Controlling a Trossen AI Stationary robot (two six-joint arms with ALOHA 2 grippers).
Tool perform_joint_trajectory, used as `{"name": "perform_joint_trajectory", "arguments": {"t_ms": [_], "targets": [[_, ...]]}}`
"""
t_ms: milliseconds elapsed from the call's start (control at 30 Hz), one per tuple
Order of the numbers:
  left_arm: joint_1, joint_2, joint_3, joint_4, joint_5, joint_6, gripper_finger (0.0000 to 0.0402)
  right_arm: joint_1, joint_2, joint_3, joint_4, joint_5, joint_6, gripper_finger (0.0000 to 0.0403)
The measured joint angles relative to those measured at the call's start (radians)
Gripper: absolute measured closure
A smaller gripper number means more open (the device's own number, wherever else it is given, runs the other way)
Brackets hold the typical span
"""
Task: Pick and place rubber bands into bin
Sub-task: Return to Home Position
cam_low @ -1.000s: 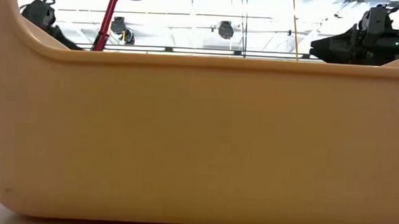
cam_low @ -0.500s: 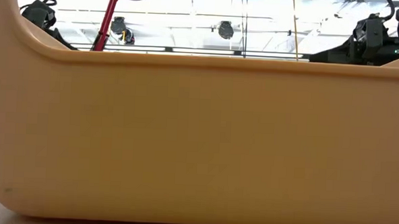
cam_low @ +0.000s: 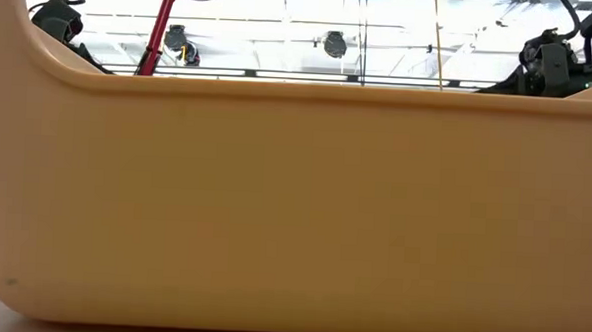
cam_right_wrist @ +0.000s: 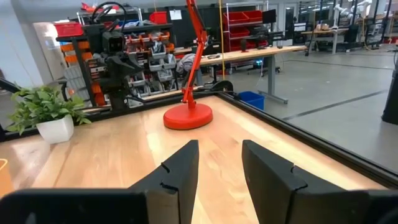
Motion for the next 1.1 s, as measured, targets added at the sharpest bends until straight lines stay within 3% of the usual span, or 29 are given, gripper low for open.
{"name": "perform_joint_trajectory", "arguments": {"t_ms": [1100], "targets": [[0.000, 0.000, 0.000, 0.000, 0.000, 0.001, 0.0314, 0.000, 0.000, 0.000, 0.047, 0.002, 0.000, 0.0283]]}}
